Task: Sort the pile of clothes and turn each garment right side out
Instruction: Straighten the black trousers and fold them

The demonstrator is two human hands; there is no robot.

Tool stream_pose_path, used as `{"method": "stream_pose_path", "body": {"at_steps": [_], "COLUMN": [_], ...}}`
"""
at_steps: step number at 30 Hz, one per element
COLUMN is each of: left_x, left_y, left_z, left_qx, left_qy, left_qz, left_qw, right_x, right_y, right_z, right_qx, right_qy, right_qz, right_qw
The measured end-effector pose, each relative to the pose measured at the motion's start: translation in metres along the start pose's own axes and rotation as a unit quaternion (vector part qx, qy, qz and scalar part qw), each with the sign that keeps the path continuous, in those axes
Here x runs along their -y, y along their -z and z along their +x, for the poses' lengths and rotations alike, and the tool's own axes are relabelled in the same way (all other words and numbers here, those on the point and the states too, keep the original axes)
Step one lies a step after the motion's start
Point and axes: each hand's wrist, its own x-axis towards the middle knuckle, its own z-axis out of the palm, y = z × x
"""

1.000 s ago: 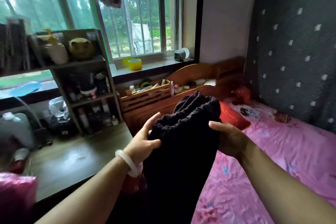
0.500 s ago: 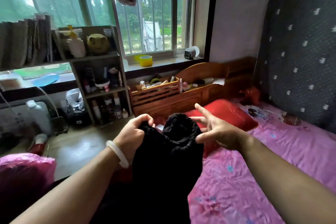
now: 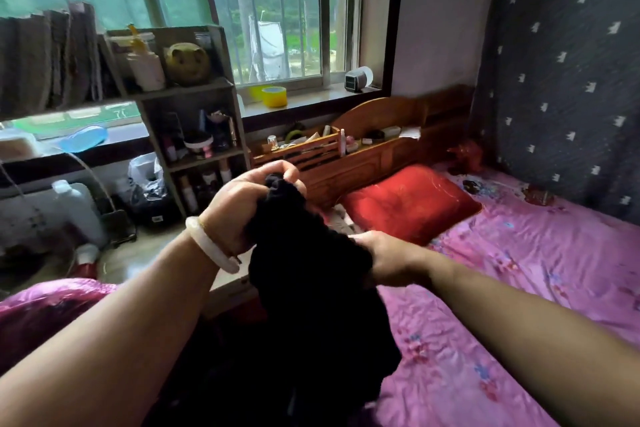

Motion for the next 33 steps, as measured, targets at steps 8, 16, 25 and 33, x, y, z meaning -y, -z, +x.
{"method": "stream_pose_path", "body": {"at_steps": [8, 16, 25, 33], "left_x": [0.004, 0.029, 0.022, 0.03], "left_y": [0.083, 0.106, 0.087, 0.078], "left_z": [-0.065, -0.089, -0.079, -0.059], "left_qx": [-0.17, -0.221, -0.212, -0.257], "left_qy": [0.094, 0.039, 0.009, 0.203], "left_qz": [0.222, 0.656, 0.655, 0.503], "left_qw": [0.955, 0.72, 0.725, 0.8], "right_x": [0.032, 0.088, 0.08, 0.077], "right_y": [0.03, -0.011, -0.028, -0.023], "right_z": [0.005, -0.01, -0.012, -0.007], "right_qx": [-0.073, -0.13, -0.074, -0.252], "right_qy": [-0.071, -0.008, -0.16, -0.285], "right_qz": [-0.13, 0.178, -0.399, -0.221], "right_qw": [0.986, 0.975, 0.9, 0.898]}}
